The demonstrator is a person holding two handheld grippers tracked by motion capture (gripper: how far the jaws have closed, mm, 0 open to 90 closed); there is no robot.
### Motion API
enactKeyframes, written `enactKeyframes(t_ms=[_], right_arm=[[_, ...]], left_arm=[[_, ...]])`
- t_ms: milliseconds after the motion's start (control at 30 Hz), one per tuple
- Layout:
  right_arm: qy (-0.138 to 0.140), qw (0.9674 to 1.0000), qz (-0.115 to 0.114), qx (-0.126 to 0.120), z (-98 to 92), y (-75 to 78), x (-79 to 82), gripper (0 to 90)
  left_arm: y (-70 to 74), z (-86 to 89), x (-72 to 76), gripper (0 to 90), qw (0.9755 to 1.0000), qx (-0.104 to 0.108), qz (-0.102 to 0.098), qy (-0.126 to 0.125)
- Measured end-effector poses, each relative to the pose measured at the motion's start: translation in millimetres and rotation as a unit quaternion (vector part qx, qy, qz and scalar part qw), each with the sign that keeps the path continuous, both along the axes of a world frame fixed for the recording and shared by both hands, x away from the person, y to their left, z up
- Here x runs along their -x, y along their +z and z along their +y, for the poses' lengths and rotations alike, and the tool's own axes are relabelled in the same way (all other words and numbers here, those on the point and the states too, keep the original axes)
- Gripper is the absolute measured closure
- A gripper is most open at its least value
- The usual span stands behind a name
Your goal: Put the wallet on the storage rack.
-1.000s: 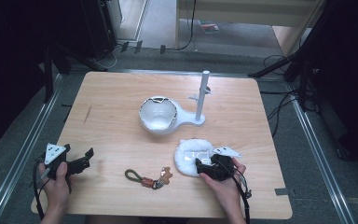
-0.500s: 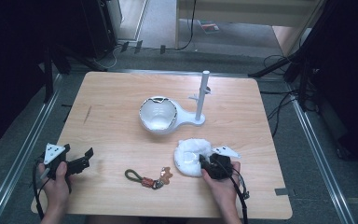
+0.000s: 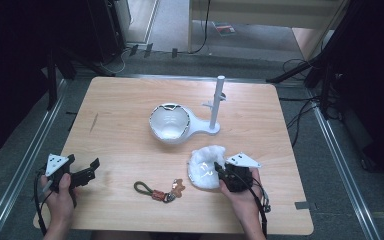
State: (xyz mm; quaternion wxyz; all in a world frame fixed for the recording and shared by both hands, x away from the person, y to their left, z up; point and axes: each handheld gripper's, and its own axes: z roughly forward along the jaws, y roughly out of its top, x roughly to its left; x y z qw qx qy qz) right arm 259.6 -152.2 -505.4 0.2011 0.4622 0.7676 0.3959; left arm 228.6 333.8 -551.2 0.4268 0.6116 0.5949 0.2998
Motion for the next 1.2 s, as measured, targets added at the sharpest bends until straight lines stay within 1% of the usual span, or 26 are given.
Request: enactKeyframes(t_ms=[67, 100, 167, 200, 267, 300, 333, 367, 433, 533, 633, 667, 700, 800, 833, 900, 1067, 1200], right_arm=[[0.024, 0.9992, -0.007, 0.03, 3.0, 9.2, 1.0, 79.1], [0.03, 0.9986, -0.011, 0.042, 4.5, 12.7, 1.3, 79.1], [0.04, 0.9973, -0.017, 0.059, 6.7, 17.5, 1.4, 79.0], [0.044, 0.9963, -0.019, 0.071, 8.2, 20.1, 1.8, 79.0], [0.057, 0.9933, -0.029, 0.096, 11.1, 25.0, 1.8, 78.9], [0.063, 0.9918, -0.032, 0.106, 12.7, 27.3, 1.7, 78.9], [0.063, 0.9918, -0.032, 0.106, 12.7, 27.3, 1.7, 78.9], [0.078, 0.9883, -0.034, 0.127, 16.6, 32.4, 1.3, 78.8], [0.089, 0.9849, -0.037, 0.144, 19.3, 35.6, 0.6, 78.8], [0.107, 0.9789, -0.04, 0.169, 23.9, 41.0, 0.4, 78.6], [0.119, 0.9743, -0.042, 0.187, 28.2, 44.9, 0.7, 78.5], [0.119, 0.9743, -0.042, 0.187, 28.2, 44.9, 0.7, 78.5], [0.125, 0.9726, -0.045, 0.191, 30.6, 47.5, 0.4, 78.5], [0.128, 0.9723, -0.048, 0.19, 33.7, 51.4, -0.3, 78.4], [0.128, 0.9727, -0.049, 0.187, 34.5, 52.8, -0.7, 78.4], [0.128, 0.9741, -0.052, 0.179, 35.4, 55.1, -1.6, 78.4], [0.123, 0.9771, -0.068, 0.159, 38.9, 61.7, -2.9, 78.4], [0.116, 0.9815, -0.077, 0.132, 39.6, 65.9, -4.5, 78.3]], left_arm=[[0.0, 0.0, 0.1, 7.3, 1.0, 0.001, -0.001, 0.001], [-0.1, 0.1, 0.1, 7.3, 1.0, 0.003, -0.001, 0.002], [-0.2, 0.2, 0.1, 7.3, 1.0, 0.004, -0.002, 0.002], [-0.1, 0.3, 0.2, 7.3, 1.0, 0.005, -0.001, 0.002], [-0.1, 0.4, 0.2, 7.3, 1.0, 0.006, -0.001, 0.002], [-0.1, 0.5, 0.2, 7.2, 1.0, 0.006, -0.001, 0.002], [-0.1, 0.5, 0.2, 7.3, 1.0, 0.006, -0.001, 0.002], [-0.1, 0.5, 0.1, 7.3, 1.0, 0.007, 0.0, 0.002], [-0.1, 0.5, 0.1, 7.3, 1.0, 0.007, 0.0, 0.002], [0.0, 0.8, 0.3, 7.3, 1.0, 0.007, 0.0, 0.001], [0.0, 1.2, 0.4, 7.3, 1.0, 0.007, 0.0, 0.001], [0.0, 1.2, 0.5, 7.3, 1.0, 0.007, 0.001, 0.001], [0.1, 1.4, 0.5, 7.3, 1.0, 0.007, 0.001, 0.001], [0.0, 1.3, 0.4, 7.3, 1.0, 0.007, 0.001, 0.001], [0.0, 1.3, 0.4, 7.3, 1.0, 0.007, 0.001, 0.001], [0.0, 1.3, 0.4, 7.3, 1.0, 0.007, 0.001, 0.001], [0.1, 1.3, 0.5, 7.3, 1.0, 0.007, 0.001, 0.001], [0.0, 1.4, 0.5, 7.3, 1.0, 0.008, 0.0, 0.001]])
